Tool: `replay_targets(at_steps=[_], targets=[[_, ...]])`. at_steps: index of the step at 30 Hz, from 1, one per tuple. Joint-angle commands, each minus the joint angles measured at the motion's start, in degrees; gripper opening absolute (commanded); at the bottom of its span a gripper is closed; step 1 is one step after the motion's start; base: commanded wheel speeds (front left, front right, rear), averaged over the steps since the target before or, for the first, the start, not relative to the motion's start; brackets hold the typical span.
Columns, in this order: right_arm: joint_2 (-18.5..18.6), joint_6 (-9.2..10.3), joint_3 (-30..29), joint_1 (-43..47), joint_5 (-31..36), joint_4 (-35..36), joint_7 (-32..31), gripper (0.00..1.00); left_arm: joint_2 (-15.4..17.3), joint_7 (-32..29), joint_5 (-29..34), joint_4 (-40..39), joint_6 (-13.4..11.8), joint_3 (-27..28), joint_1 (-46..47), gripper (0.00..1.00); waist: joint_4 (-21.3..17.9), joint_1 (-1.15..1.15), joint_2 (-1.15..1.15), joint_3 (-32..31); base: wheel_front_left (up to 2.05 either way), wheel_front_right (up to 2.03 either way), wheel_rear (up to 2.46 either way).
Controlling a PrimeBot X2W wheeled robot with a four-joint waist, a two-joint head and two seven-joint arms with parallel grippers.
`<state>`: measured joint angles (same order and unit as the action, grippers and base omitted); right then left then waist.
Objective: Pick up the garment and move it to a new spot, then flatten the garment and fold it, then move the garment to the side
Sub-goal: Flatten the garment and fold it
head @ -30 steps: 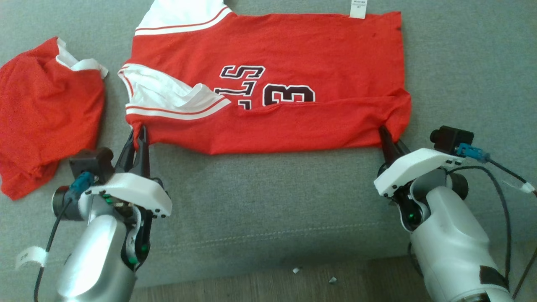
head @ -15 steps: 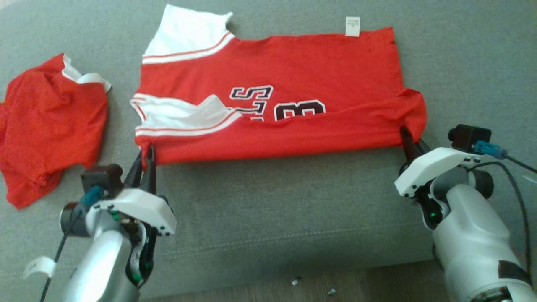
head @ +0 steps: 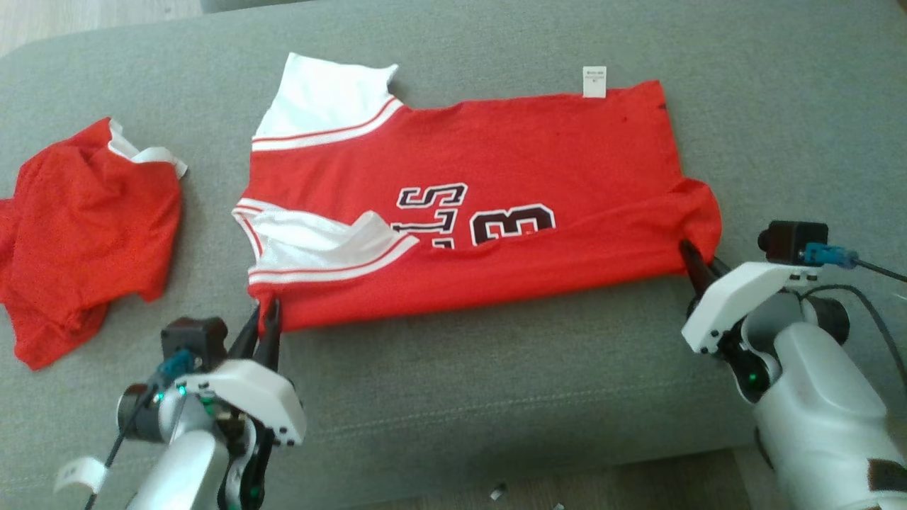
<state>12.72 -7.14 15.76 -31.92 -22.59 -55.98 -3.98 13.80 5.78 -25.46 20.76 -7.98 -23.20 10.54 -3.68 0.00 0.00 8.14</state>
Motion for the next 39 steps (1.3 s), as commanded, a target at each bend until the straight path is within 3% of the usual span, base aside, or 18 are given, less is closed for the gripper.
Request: replay_targets(at_steps=[1,12,18,19,20,21,22,29,39], targets=[[1.18,-0.35,1.26,0.11,-0.8,2.3,-0.52,0.0,1.97,-0.1,-0.29,-1.83,0.16,2.11,0.94,0.0,-0.12,0.0,0.0,-0.2,0.0,0.0,0.0],[5.86,-0.35,1.86,5.74,-3.73,10.87,-9.21,0.0,3.65,-3.58,-1.56,-6.18,0.44,0.88,-3.89,0.0,-0.17,0.0,0.0,-1.04,0.0,0.0,0.0],[6.2,-0.35,-0.5,7.92,-3.36,14.99,-11.19,0.0,4.08,-4.69,-1.59,-7.6,0.55,0.03,-4.51,0.0,-0.04,0.0,0.0,-0.38,0.0,0.0,0.0],[6.05,-0.35,-1.41,8.13,-3.09,15.55,-11.05,0.24,4.03,-4.68,-1.61,-7.79,0.47,0.01,-4.41,0.29,-0.02,0.0,0.0,-0.26,0.0,0.0,0.0],[6.05,-0.35,-1.41,8.13,-3.09,15.55,-11.05,0.24,4.03,-4.68,-1.61,-7.79,0.47,0.01,-4.41,0.29,-0.02,0.0,0.0,-0.26,0.0,0.0,0.0],[5.87,-0.35,-2.08,8.35,-2.67,16.16,-10.93,0.79,3.98,-4.54,-1.55,-7.96,0.31,0.03,-4.28,0.8,0.0,0.0,0.0,-0.17,0.0,0.0,0.0],[5.63,-0.35,-2.77,8.59,-2.29,16.78,-10.8,1.0,3.88,-4.2,-1.49,-8.16,0.08,0.13,-4.13,1.0,0.01,0.0,0.0,-0.11,0.0,0.0,0.0],[3.34,-0.35,-7.95,9.78,0.07,23.09,-7.62,1.0,3.31,-0.93,-2.28,-10.09,-1.51,2.4,-3.39,1.0,-0.3,0.0,0.0,-0.4,0.0,0.0,0.0],[1.3,-0.35,-8.46,11.03,2.04,34.44,3.62,1.0,1.88,7.3,-3.46,-15.55,-3.68,8.17,-1.12,1.0,-0.86,0.0,0.0,-1.46,0.0,0.0,0.0]])
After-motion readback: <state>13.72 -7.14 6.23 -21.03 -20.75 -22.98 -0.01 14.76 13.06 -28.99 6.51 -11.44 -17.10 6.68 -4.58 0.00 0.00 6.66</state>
